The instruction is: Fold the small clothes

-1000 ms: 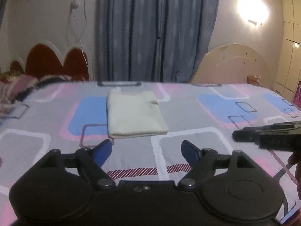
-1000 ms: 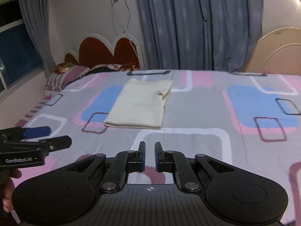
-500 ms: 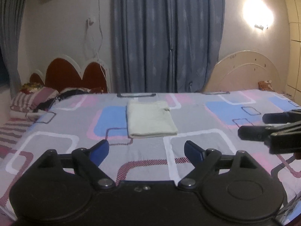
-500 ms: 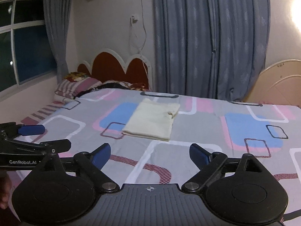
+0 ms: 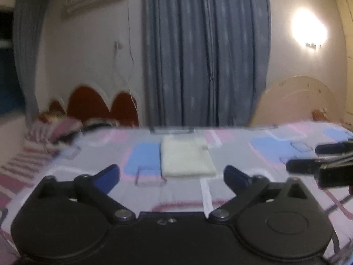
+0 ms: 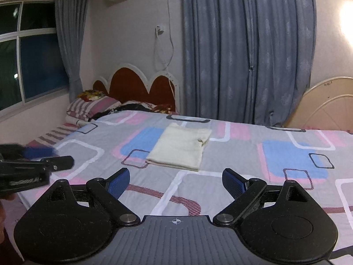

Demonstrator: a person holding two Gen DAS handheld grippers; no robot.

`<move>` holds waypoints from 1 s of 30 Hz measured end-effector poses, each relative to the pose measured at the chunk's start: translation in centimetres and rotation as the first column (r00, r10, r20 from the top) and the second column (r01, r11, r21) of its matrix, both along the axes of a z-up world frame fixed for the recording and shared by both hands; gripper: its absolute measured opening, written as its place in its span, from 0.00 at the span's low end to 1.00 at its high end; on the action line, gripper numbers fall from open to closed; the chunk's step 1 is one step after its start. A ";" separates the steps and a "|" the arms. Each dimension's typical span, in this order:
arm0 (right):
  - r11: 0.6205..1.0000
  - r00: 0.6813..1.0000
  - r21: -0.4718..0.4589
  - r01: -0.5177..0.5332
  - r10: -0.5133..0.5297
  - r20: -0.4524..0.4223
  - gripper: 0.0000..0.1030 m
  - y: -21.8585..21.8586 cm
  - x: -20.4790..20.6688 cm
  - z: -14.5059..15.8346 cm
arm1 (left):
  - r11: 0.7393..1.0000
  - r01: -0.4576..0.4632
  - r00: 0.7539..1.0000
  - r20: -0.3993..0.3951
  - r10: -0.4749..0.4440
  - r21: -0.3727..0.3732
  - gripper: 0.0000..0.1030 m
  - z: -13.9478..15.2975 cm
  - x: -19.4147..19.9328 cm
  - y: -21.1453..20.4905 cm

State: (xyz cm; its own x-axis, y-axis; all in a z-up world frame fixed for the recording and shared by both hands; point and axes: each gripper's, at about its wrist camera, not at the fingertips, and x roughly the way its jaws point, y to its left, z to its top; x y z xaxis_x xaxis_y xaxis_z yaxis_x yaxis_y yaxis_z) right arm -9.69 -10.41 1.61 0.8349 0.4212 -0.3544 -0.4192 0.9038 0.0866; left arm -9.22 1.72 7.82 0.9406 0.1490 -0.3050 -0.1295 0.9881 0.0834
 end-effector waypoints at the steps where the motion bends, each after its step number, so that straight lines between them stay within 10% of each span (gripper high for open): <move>1: 1.000 1.000 -0.001 0.004 -0.004 0.000 0.87 -0.1 -0.1 0.0 | 1.000 0.017 1.000 -0.011 -0.016 0.004 1.00 0.1 0.2 -0.2; 30: 0.999 0.999 -0.022 0.038 -0.038 0.016 0.99 -1.8 -0.6 0.4 | 0.998 0.020 1.000 0.001 -0.020 -0.060 1.00 0.3 -1.0 0.6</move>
